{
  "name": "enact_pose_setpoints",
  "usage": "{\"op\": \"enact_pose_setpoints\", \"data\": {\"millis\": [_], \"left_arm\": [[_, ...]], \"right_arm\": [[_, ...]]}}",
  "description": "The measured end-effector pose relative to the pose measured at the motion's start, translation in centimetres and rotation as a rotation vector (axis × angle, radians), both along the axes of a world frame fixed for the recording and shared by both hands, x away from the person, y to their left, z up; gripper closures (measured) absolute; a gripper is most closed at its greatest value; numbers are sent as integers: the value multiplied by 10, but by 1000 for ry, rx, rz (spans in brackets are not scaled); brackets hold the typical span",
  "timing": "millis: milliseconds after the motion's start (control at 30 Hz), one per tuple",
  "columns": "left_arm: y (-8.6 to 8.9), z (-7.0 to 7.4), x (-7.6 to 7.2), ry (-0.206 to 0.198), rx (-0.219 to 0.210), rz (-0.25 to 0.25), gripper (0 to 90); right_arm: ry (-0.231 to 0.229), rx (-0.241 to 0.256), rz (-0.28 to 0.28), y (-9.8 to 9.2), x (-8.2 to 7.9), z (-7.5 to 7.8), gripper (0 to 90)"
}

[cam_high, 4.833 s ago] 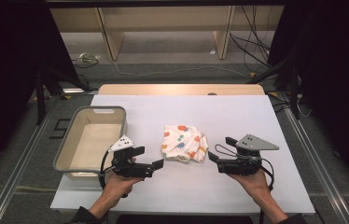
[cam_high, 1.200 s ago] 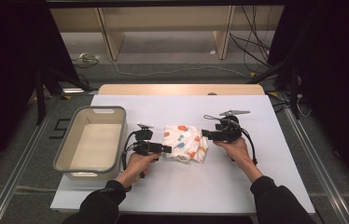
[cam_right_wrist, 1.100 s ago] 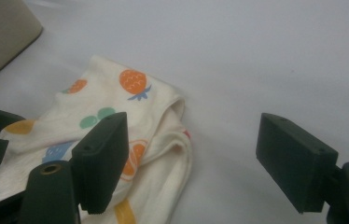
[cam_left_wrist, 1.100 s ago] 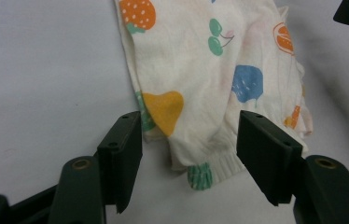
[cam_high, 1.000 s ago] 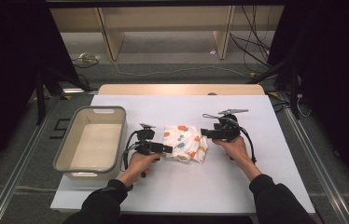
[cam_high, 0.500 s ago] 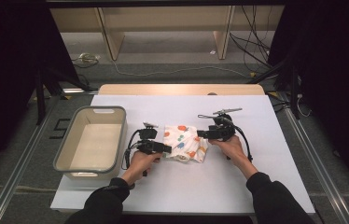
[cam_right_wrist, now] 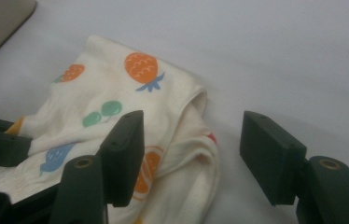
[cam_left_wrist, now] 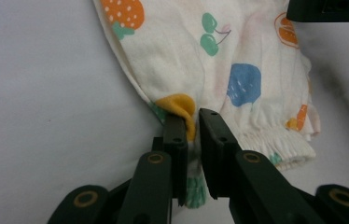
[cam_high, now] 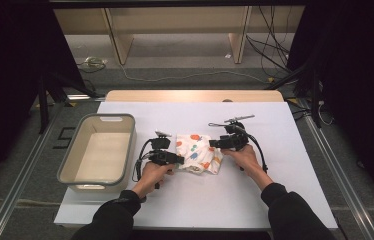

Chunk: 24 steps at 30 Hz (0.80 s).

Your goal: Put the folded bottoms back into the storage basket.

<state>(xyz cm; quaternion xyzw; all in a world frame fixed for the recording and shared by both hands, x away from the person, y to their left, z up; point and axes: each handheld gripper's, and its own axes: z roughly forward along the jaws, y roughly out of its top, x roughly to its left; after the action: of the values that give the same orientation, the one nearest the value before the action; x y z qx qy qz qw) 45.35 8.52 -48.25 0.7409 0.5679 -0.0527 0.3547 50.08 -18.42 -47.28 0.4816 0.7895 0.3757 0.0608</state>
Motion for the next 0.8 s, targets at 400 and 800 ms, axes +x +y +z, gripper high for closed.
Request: {"op": "enact_pose_setpoints", "data": {"millis": [400, 800], "left_arm": [[0, 1, 0, -16, 6, -25, 836], [0, 2, -1, -25, -6, -36, 847]], "right_arm": [[26, -2, -27, 12, 5, -11, 562], [42, -11, -16, 16, 4, -10, 794]]}}
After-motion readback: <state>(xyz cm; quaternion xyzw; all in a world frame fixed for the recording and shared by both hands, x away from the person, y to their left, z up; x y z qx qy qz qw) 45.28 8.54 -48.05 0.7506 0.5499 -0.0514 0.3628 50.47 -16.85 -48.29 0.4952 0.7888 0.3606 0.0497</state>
